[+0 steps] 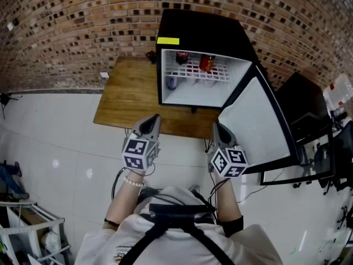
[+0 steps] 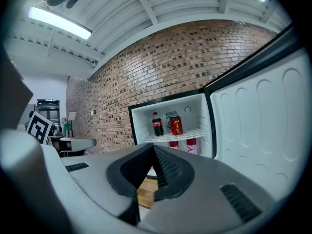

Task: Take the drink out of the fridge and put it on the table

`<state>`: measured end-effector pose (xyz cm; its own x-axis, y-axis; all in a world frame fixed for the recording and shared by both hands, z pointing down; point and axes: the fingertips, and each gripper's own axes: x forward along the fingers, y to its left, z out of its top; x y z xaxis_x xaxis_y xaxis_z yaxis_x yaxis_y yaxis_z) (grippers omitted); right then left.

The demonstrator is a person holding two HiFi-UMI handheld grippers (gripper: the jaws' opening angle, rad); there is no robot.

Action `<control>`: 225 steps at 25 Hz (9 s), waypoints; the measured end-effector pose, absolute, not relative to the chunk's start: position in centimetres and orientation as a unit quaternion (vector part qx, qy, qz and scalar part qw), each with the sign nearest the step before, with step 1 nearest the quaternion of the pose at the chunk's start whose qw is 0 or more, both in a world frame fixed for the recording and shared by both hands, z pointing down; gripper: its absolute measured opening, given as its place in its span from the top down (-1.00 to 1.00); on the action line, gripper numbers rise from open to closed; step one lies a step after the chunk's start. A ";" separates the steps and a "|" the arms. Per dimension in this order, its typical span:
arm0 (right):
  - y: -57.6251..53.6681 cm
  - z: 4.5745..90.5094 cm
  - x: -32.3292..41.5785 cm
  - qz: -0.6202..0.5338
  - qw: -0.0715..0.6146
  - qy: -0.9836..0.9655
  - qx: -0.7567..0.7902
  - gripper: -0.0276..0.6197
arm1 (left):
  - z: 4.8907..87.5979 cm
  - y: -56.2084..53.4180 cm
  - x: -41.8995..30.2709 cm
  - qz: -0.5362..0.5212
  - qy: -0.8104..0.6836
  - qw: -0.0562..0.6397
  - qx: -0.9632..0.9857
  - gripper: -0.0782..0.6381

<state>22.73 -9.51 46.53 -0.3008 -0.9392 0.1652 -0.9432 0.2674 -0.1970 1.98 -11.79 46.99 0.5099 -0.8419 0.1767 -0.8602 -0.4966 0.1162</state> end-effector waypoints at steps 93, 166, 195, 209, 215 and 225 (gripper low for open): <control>-40.2 46.8 12.7 0.070 0.077 -0.783 0.613 -0.09 | 47.4 -25.5 -4.9 0.039 -0.478 0.139 0.866 0.78; -39.4 76.6 -14.3 0.106 0.137 -0.869 0.463 -0.10 | 60.6 -26.9 -19.7 0.048 -0.591 0.183 0.784 0.78; -23.5 51.9 0.5 0.090 0.077 -0.830 0.545 -0.01 | 47.8 -20.5 -16.3 0.065 -0.534 0.115 0.835 0.78; -14.4 47.6 21.7 0.125 0.073 -0.778 0.612 0.88 | 45.3 -16.5 -1.5 0.016 -0.517 0.111 0.849 0.78; -11.7 47.4 24.8 0.140 0.034 -0.780 0.609 0.88 | 45.4 -14.7 1.1 0.020 -0.511 0.111 0.852 0.78; -10.6 48.7 21.5 0.152 0.043 -0.794 0.587 0.88 | 46.3 -13.2 0.3 0.045 -0.513 0.116 0.850 0.78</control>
<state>21.51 -10.62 48.68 -0.3077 -0.9190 0.2464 -0.9450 0.2650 -0.1917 0.31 -13.20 46.31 0.4706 -0.8605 0.1954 -0.8814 -0.4478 0.1505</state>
